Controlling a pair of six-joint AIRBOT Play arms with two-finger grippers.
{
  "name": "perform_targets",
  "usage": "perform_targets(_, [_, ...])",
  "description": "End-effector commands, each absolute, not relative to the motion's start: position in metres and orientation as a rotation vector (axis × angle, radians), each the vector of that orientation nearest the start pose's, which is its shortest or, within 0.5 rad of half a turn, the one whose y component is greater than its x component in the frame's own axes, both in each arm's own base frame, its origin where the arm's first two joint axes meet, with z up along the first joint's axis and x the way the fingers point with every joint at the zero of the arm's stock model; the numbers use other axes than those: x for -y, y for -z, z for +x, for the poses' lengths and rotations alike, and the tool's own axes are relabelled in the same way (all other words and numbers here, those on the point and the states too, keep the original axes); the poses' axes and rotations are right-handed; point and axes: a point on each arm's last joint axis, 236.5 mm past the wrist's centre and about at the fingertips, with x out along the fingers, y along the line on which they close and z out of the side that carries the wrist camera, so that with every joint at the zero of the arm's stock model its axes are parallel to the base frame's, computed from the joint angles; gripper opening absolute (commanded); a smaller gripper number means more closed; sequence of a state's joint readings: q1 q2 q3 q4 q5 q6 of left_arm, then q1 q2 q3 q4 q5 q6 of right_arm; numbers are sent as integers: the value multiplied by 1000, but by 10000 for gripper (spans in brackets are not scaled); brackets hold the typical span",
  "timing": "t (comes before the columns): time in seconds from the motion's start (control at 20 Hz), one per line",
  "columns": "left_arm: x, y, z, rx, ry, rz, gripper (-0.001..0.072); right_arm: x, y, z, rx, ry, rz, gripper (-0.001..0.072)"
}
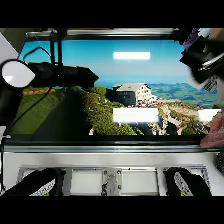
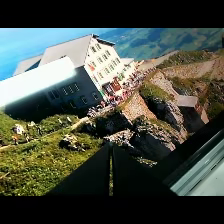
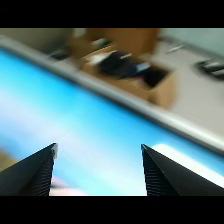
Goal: Fold the clothes and pants, and hang the long-sleeved shirts on hangers.
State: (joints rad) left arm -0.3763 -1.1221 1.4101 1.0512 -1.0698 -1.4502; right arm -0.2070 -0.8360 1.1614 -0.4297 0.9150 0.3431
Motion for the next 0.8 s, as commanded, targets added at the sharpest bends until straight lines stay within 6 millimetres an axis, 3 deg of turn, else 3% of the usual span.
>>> perform_targets(0.0, [263,-192,339,-816,754,-159,20,-199,-237,350,-275,-932,-174,580])
perform_targets(0.15, [267,-188,334,-832,767,-151,20,-238,-213,340,-332,-1046,-163,579])
perform_targets(0.35, [267,-188,334,-831,767,-151,20,-251,-203,337,-358,-1082,-160,565])
perform_targets(0.4, [267,-188,334,-831,767,-152,20,-251,-202,337,-359,-1083,-160,366])
perform_targets(0.45, [267,-188,334,-832,767,-152,21,-251,-202,336,-361,-1086,-160,111])
perform_targets(0.5, [267,-188,334,-832,767,-152,20,-251,-202,336,-361,-1086,-160,28])
perform_targets(0.75, [267,-188,334,-831,767,-152,20,-251,-202,336,-361,-1086,-160,27])
